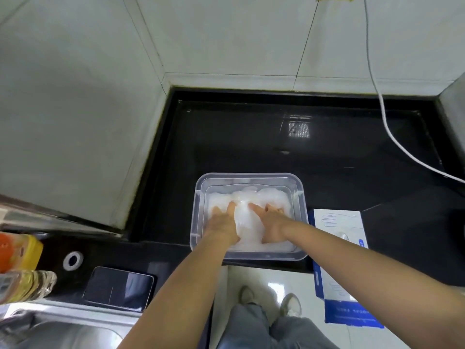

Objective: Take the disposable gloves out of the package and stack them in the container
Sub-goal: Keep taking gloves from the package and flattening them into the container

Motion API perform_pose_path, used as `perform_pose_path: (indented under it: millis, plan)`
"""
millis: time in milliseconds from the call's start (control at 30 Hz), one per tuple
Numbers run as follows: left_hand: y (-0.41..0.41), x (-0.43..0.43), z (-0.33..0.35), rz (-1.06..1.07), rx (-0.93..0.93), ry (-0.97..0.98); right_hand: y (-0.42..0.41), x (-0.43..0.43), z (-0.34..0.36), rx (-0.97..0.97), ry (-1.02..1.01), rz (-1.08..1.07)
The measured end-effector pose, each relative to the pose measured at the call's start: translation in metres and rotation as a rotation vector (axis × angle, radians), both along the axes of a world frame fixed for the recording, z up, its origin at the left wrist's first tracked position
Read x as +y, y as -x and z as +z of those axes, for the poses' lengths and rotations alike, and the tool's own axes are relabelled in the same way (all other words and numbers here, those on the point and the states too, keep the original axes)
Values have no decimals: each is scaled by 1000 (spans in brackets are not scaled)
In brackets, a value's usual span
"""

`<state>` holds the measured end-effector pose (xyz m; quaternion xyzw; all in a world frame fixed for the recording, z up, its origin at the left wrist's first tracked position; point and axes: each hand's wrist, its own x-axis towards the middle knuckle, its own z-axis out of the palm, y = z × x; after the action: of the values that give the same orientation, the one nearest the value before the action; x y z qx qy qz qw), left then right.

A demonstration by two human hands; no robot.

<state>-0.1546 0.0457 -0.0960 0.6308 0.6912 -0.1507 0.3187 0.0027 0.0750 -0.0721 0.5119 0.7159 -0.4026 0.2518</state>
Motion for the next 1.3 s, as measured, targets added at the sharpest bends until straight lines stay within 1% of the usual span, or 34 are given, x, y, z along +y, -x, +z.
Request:
perform_pose_path:
  millis: [67, 133, 233, 300, 367, 433, 500, 567, 600, 667, 733, 833, 900, 967, 1100, 1233, 1300]
  plan:
    - [-2, -1, 8, 8, -21, -4, -2, 2, 8, 33, -17, -6]
    - [-4, -2, 17, -1, -9, -75, -6, 3, 18, 129, -158, -71]
    - [-12, -4, 31, -31, 62, -269, -15, 1, 38, 383, -436, -265]
    - [-22, -6, 43, 45, 50, -387, -27, 0, 53, 526, -533, -381]
    - [-37, -8, 56, 113, 29, -482, -46, -2, 64, 603, -591, -467]
    - [-56, -11, 71, 141, -24, -566, -70, -6, 68, 627, -648, -535]
    - [-80, -15, 88, 117, -106, -628, -95, -11, 67, 584, -670, -592]
    - [-108, -20, 103, 54, -201, -667, -119, -17, 61, 488, -622, -623]
    - [-125, -24, 107, 17, -261, -675, -132, -21, 58, 409, -577, -608]
    - [-155, -30, 105, -58, -352, -627, -151, -30, 47, 206, -463, -522]
    - [-182, -38, 94, -122, -371, -455, -167, -45, 35, 50, -380, -450]
    - [-201, -52, 70, -164, -320, -215, -177, -65, 20, -26, -353, -399]
    - [-202, -60, 55, -154, -272, -137, -177, -76, 10, -42, -367, -319]
    - [-200, -65, 46, -147, -252, -81, -174, -84, -2, -42, -394, -306]
    - [-196, -69, 39, -156, -237, -98, -168, -90, -14, -91, -489, -264]
    - [-194, -70, 34, -125, -255, -95, -166, -85, -12, -19, -460, -378]
    - [-195, -70, 33, -116, -255, -105, -171, -84, -10, 137, -430, -578]
